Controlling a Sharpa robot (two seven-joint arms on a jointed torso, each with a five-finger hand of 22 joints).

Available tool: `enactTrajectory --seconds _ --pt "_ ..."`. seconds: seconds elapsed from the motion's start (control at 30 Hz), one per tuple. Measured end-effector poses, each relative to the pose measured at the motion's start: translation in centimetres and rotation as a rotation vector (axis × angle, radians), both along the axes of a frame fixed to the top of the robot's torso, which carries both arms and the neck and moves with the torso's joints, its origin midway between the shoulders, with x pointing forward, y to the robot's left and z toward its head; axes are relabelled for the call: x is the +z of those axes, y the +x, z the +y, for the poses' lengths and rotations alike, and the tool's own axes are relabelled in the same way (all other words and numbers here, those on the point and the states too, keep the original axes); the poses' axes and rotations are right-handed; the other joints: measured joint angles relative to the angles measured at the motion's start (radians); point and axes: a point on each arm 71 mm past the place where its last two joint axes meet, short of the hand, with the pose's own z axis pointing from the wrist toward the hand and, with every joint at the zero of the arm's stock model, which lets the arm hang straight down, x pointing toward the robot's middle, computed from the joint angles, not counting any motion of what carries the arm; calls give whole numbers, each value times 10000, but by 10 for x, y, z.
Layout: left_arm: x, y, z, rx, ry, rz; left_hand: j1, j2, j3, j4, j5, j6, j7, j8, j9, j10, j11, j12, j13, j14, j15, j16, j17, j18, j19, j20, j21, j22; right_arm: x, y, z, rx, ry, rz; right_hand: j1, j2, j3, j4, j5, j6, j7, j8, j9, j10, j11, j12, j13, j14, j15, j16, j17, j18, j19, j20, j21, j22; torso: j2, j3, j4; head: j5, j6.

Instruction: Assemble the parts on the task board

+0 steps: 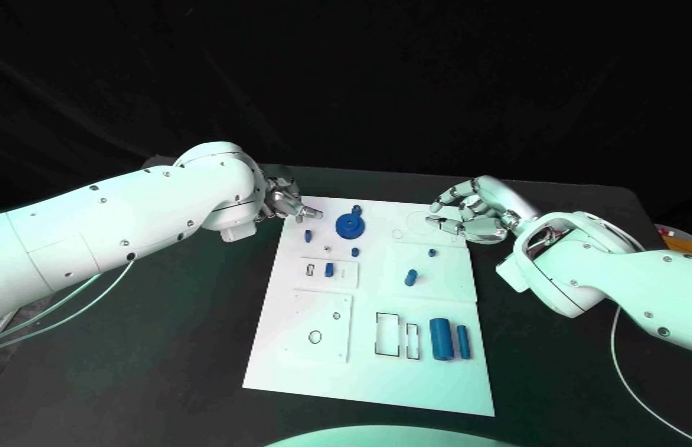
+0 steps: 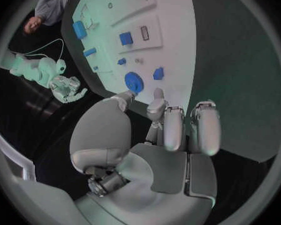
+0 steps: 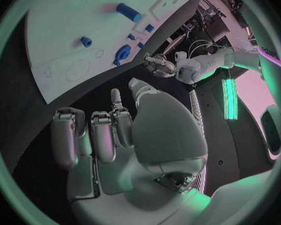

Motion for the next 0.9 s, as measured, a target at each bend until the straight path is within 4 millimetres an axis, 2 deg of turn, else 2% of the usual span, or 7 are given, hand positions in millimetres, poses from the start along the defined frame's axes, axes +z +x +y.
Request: enactTrajectory --seconds 0.4,0.67,0.73,0.9 --pt "-19 8 -2 -70 671 347 39 39 0 0 0 1 -1 -24 -26 0 -1 0 -29 35 35 0 0 0 -35 34 0 0 -1 0 1 15 6 22 -41 41 0 0 0 0 0 0 -2 0 0 0 -1 0 0 0 0 0 0 0 0 -1 8 5 -33 35 -41" --pt "-22 9 -3 -129 783 469 93 93 1 0 0 1 -1 -24 -65 -37 35 0 -29 35 34 0 8 0 -35 33 0 0 -1 0 1 11 7 26 -41 41 1 0 0 0 0 0 3 0 0 0 -1 0 0 0 1 0 0 0 0 -2 8 17 -27 2 -63" --pt "-23 9 -3 -153 771 502 211 211 1 0 0 42 40 -24 -93 -37 35 0 -21 35 34 0 8 1 -35 33 0 0 -1 0 1 13 12 21 -41 41 0 0 0 0 0 15 22 0 0 0 -1 0 0 0 8 0 0 0 0 -2 5 18 -26 -3 -65" --pt "-23 8 -4 -204 724 586 422 212 6 1 0 129 -3 -24 -131 -36 35 0 -20 35 34 0 8 1 -35 33 0 0 -1 0 1 6 30 -9 -41 41 1 0 0 0 0 40 22 0 0 0 -2 0 0 0 8 -1 0 0 0 -3 -8 21 -22 -10 -68"
